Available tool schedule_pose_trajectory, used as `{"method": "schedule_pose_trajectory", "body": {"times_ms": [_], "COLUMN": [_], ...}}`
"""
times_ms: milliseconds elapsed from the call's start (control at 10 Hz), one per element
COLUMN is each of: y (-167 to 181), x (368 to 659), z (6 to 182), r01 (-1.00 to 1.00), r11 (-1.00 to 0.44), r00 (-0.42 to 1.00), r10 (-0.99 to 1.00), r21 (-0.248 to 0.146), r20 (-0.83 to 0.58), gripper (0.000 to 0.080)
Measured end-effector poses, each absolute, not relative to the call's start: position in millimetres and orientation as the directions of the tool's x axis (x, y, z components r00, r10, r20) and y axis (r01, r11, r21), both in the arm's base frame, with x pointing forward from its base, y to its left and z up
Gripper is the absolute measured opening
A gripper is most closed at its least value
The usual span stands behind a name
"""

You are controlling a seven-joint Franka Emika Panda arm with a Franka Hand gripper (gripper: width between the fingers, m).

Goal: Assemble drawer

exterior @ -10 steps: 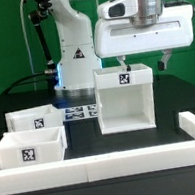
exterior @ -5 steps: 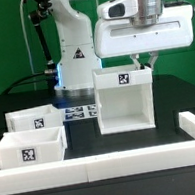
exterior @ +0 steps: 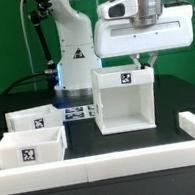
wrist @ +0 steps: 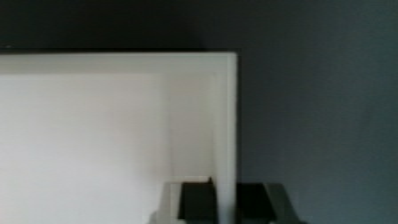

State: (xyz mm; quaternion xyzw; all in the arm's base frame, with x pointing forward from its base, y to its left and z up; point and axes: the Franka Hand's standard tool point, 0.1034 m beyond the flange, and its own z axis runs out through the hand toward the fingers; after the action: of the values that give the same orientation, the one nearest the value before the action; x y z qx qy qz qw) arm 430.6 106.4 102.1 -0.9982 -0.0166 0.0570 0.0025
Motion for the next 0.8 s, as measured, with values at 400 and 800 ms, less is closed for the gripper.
{"method": "schedule_pose_trajectory", "body": {"times_ms": [400,800], "y": [101.3,97.3], "x": [461.1,528.8], "z": [102.5,103.0], "r01": [0.053,0.065], "r11": [-0.998,-0.997], "r00": [0.994,0.996], "r10": [0.055,0.067], "r21": [-0.020,-0.037], "r20": [-0.097,-0.057], "gripper": [0.0038,0.0038]}}
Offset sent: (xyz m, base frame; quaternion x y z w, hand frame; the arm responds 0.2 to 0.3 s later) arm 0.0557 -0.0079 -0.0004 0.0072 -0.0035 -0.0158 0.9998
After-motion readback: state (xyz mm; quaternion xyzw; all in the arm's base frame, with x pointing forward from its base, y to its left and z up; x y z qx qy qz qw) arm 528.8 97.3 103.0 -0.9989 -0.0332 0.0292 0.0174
